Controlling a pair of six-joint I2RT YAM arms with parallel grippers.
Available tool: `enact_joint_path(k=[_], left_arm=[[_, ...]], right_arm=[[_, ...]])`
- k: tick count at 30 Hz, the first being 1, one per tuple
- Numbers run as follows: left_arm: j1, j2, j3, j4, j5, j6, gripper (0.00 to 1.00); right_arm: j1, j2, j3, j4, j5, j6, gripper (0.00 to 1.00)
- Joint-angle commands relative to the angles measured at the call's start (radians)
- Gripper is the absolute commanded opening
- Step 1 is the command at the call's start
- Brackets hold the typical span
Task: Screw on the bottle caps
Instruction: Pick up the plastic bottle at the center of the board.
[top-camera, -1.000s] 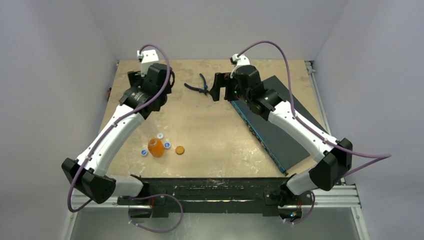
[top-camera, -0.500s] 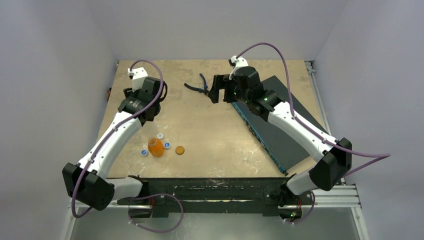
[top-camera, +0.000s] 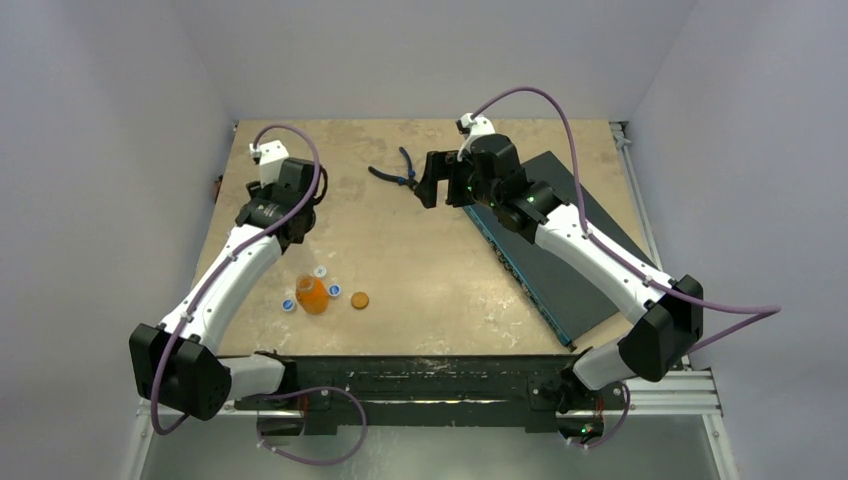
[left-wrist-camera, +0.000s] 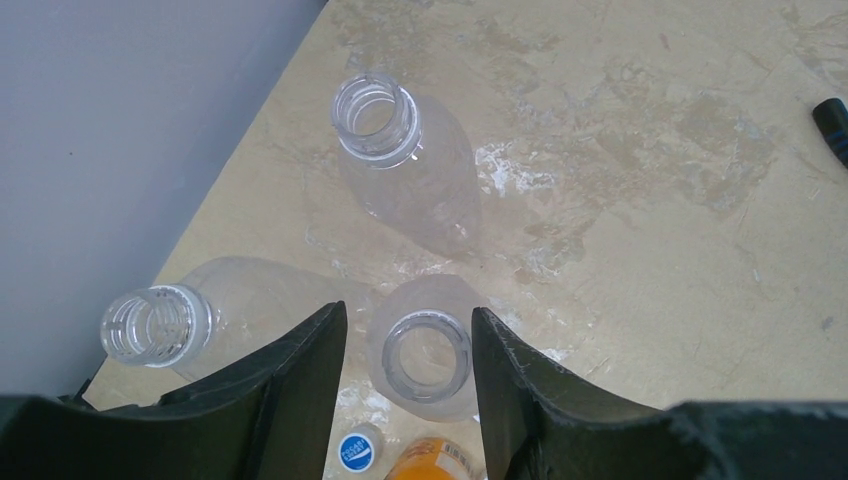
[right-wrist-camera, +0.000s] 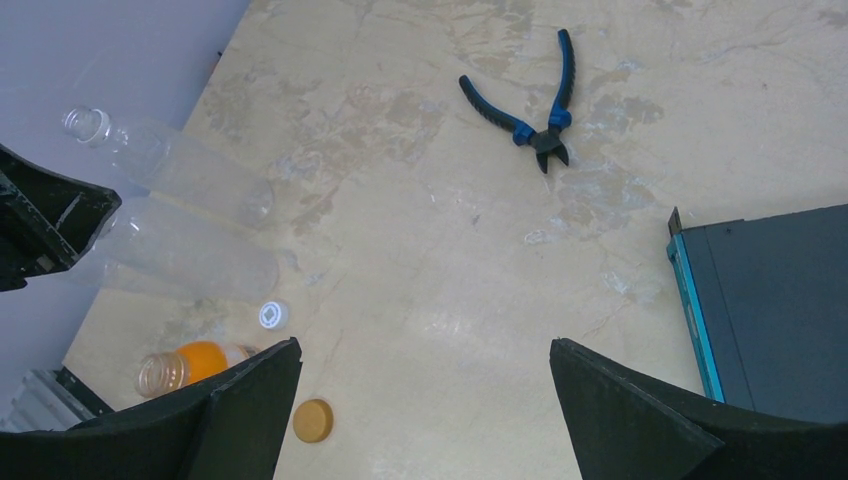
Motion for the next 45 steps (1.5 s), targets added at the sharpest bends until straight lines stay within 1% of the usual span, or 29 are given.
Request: enact_joint_path(k=[1,5,8,11,13,14,15,18,23,25,29,31,36,38,40,45], left_arm=[[0.024,-0.024,-0.023,0.037,0.016,-0.034,0.47],[0.032,-0.043,-0.049,0.057,0.022,-0.034,0.45],[0.036,-0.038,-0.056,0.071,0.033,-0.033,0.39],[0.036,-0.037,-0.055,0.088,0.047,-0.02,0.21],[0.037,-0.039,-0.042,0.105,0.058,0.006,0.06],[0.037,-0.039,-0.028,0.11,0.067,0.02,0.01],[0.037,-0.037,-0.014,0.119,0.078,0.036,0.0],[0.035,-0.025,0.042,0.154,0.14,0.086,0.0],[0.035,0.055,0.19,0.174,0.329,0.152,0.0],[0.035,0.095,0.261,0.165,0.431,0.176,0.0],[0.035,0.198,0.42,0.071,0.691,0.217,0.0],[0.035,0.227,0.473,0.04,0.81,0.225,0.0],[0.035,0.242,0.551,0.009,1.021,0.221,0.0],[0.034,0.242,0.56,0.006,1.086,0.214,0.0],[0.034,0.235,0.555,0.005,1.133,0.21,0.0],[0.034,0.217,0.561,-0.009,1.181,0.207,0.0]], right_arm=[[-0.001,-0.004,-0.001,0.031,-0.008,-0.006,0.99],[-0.001,-0.005,-0.009,0.035,-0.01,-0.008,0.99],[-0.001,-0.002,-0.01,0.037,-0.011,-0.009,0.99],[-0.001,0.0,-0.011,0.037,-0.011,-0.011,0.99],[-0.001,-0.001,-0.015,0.044,-0.017,-0.02,0.99],[-0.001,-0.002,-0.018,0.052,-0.019,-0.024,0.99],[-0.001,-0.002,-0.022,0.059,-0.022,-0.029,0.99],[0.0,0.001,-0.024,0.079,-0.027,-0.045,0.99],[0.006,-0.007,-0.031,0.146,-0.049,-0.082,0.99],[0.014,-0.014,-0.04,0.182,-0.073,-0.101,0.99],[0.037,-0.018,-0.068,0.261,-0.183,-0.144,0.99],[0.05,-0.019,-0.085,0.293,-0.234,-0.175,0.99],[0.073,-0.03,-0.151,0.339,-0.29,-0.25,0.99],[0.078,-0.035,-0.183,0.38,-0.303,-0.277,0.99],[0.085,-0.032,-0.2,0.385,-0.297,-0.303,0.99],[0.088,-0.017,-0.234,0.403,-0.262,-0.323,0.99]])
